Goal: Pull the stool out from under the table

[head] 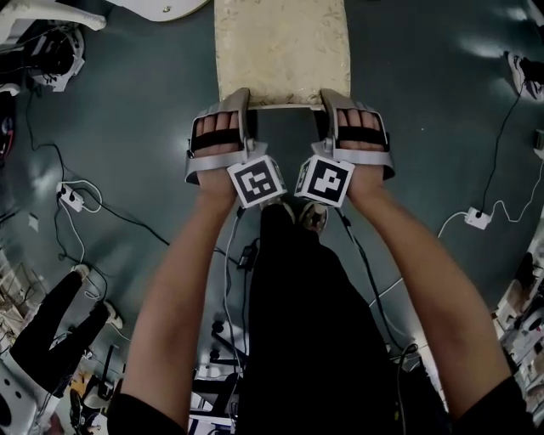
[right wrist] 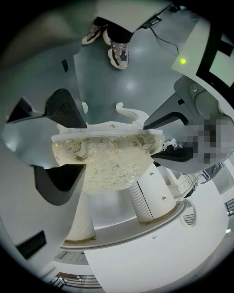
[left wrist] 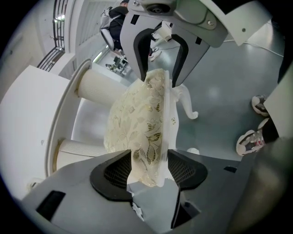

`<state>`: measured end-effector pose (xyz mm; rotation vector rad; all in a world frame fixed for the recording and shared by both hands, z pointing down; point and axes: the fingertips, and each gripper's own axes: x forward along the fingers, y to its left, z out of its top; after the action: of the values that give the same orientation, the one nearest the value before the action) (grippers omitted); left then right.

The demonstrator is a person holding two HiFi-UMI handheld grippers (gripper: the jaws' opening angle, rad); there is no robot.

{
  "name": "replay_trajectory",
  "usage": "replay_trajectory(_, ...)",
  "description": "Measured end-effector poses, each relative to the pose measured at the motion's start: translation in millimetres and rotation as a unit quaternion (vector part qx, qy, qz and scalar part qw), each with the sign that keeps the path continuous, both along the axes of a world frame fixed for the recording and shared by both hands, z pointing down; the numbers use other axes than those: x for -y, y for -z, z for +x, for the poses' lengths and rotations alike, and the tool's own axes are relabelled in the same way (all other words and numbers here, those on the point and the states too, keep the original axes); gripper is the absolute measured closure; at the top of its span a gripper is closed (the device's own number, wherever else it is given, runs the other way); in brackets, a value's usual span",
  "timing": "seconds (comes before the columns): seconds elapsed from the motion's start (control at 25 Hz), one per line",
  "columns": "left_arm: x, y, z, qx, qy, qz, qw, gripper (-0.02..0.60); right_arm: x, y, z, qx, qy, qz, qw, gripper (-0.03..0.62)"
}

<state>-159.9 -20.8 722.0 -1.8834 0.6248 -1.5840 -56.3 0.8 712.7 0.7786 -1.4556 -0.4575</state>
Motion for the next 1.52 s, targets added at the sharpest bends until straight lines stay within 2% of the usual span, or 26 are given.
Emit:
replay_trajectory(0.04,-3,6,-1,0.000,0.001,0.011,0.9999,0.342,-6,5,-3,0.006,-0.002,-0.006,1.000,0.355)
replay_trajectory(0.08,-4,15,-3,-0.002,0.000,0.030,0.9995,0.426,-11,12,-6,0.017,-0.002,-0.010,1.000,0.356)
replay_trajectory(0.12,-5,27,-2,-0.007,0.000,0.050,0.9987,0.446,-16,19,-9,0.028,-0.001,-0.013,1.000,0.356)
replay_trajectory(0.16,-7,39,0,-0.019,0.001,0.061,0.9979,0.496,-21,28,-10,0.037,0.000,-0.014,0.999,0.363)
replay_trajectory(0.2,-12,50,4,-0.039,0.003,0.060,0.9974,0.573,-25,37,-8,0.044,-0.001,-0.014,0.999,0.393)
replay_trajectory(0.28,-23,73,6,-0.085,0.014,0.038,0.9956,0.575,-32,58,-5,0.064,-0.010,-0.012,0.998,0.550)
replay_trajectory(0.4,-33,111,-5,-0.134,0.053,0.009,0.9895,0.575,-41,94,-10,0.123,-0.025,-0.014,0.992,0.580)
replay_trajectory(0.48,-34,136,-11,-0.167,0.084,-0.006,0.9824,0.575,-47,120,-16,0.181,-0.037,-0.024,0.983,0.585)
replay_trajectory(0.6,-34,170,-14,-0.218,0.110,-0.024,0.9693,0.575,-50,157,-24,0.264,-0.054,-0.042,0.962,0.586)
replay_trajectory(0.76,-37,212,-11,-0.273,0.128,-0.045,0.9525,0.575,-45,204,-29,0.327,-0.075,-0.042,0.941,0.586)
replay_trajectory(0.88,-41,250,-4,-0.324,0.150,-0.068,0.9317,0.575,-36,248,-20,0.367,-0.116,-0.021,0.923,0.586)
replay_trajectory(1.0,-42,292,4,-0.373,0.174,-0.083,0.9074,0.575,-29,297,-10,0.419,-0.158,0.007,0.894,0.588)
replay_trajectory(1.12,-36,333,17,-0.420,0.186,-0.086,0.8843,0.575,-25,341,-6,0.480,-0.174,0.018,0.860,0.588)
replay_trajectory(1.24,-32,372,26,-0.450,0.189,-0.089,0.8684,0.575,-28,380,-2,0.529,-0.193,0.018,0.826,0.588)
replay_trajectory(1.28,-31,385,27,-0.457,0.187,-0.090,0.8649,0.575,-28,393,-1,0.536,-0.201,0.024,0.820,0.588)
replay_trajectory(1.4,-25,423,24,-0.476,0.177,-0.084,0.8571,0.575,-25,431,1,0.541,-0.218,0.051,0.810,0.588)
replay_trajectory(1.52,-15,460,18,-0.505,0.173,-0.080,0.8420,0.575,-15,474,2,0.551,-0.221,0.082,0.801,0.587)
